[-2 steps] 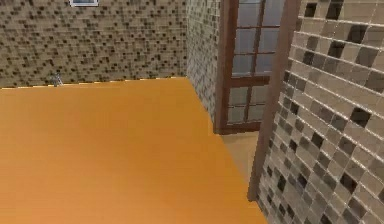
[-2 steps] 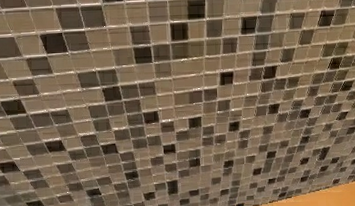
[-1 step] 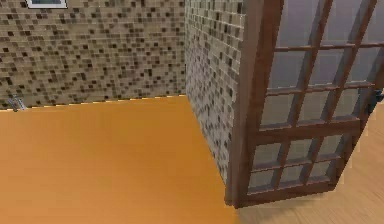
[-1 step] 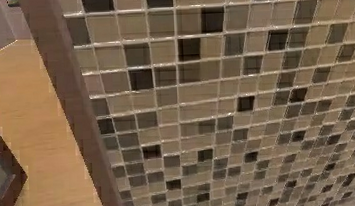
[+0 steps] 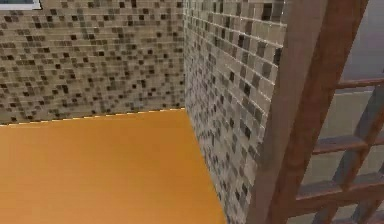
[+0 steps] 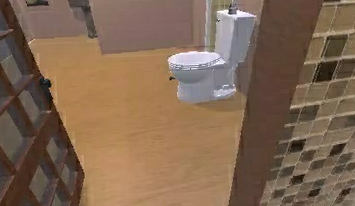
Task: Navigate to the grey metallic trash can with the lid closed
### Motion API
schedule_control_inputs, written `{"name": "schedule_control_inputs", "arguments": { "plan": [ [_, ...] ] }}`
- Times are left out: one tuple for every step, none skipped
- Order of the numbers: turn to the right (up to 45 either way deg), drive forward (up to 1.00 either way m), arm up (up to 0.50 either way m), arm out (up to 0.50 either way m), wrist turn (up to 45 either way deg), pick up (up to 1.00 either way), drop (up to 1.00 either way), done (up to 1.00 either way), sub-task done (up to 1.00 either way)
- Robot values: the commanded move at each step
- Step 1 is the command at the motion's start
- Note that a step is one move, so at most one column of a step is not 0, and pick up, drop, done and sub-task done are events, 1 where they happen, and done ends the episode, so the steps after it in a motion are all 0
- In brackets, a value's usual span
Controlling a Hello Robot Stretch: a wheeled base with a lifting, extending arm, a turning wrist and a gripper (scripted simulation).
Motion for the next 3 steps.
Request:
{"name": "schedule_control_inputs", "arguments": {
  "plan": [
    [45.0, 0.00, 0.00, 0.00, 0.0, 0.00, 0.00, 0.00, 0.00],
    [30.0, 0.00, 0.00, 0.00, 0.0, 0.00, 0.00, 0.00, 0.00],
    [3.0, 0.00, 0.00, 0.00, 0.0, 0.00, 0.00, 0.00, 0.00]
  ]
}}
